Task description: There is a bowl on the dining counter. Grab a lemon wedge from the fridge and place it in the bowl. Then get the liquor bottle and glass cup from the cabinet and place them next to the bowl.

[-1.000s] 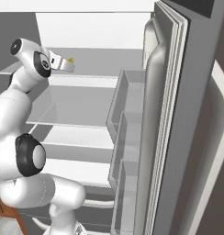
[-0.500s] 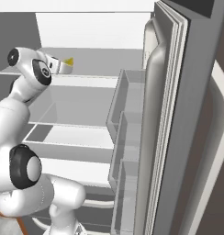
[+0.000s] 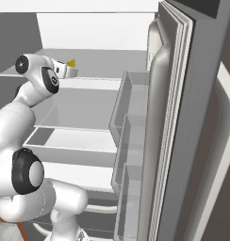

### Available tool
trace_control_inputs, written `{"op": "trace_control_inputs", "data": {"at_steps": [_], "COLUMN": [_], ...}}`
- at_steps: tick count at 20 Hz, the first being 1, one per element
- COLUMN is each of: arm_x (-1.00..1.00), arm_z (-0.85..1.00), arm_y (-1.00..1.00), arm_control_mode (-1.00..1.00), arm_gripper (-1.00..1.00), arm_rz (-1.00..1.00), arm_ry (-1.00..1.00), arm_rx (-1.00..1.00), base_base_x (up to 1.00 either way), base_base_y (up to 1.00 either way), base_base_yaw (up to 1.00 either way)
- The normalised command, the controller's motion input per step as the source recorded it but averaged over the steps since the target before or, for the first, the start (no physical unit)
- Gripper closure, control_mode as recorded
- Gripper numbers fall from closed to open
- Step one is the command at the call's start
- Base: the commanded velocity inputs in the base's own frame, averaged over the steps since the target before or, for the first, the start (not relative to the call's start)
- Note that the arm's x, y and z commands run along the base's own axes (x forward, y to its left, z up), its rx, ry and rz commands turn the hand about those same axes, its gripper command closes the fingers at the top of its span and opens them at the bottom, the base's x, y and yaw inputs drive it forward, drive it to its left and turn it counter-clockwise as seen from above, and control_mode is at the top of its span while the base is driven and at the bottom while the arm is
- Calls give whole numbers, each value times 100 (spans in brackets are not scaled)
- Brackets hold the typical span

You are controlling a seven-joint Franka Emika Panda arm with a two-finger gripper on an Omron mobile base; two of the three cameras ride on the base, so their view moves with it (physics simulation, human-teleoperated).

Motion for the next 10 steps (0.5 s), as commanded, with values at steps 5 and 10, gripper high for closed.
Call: {"op": "trace_control_inputs", "data": {"at_steps": [5,10], "arm_x": [7,2], "arm_z": [0,0], "arm_y": [0,0], "arm_control_mode": [-100,-100], "arm_gripper": [-100,-100], "arm_rz": [7,0], "arm_ry": [0,3], "arm_rx": [0,0], "base_base_x": [0,0], "base_base_y": [0,0], "base_base_yaw": [0,0]}}
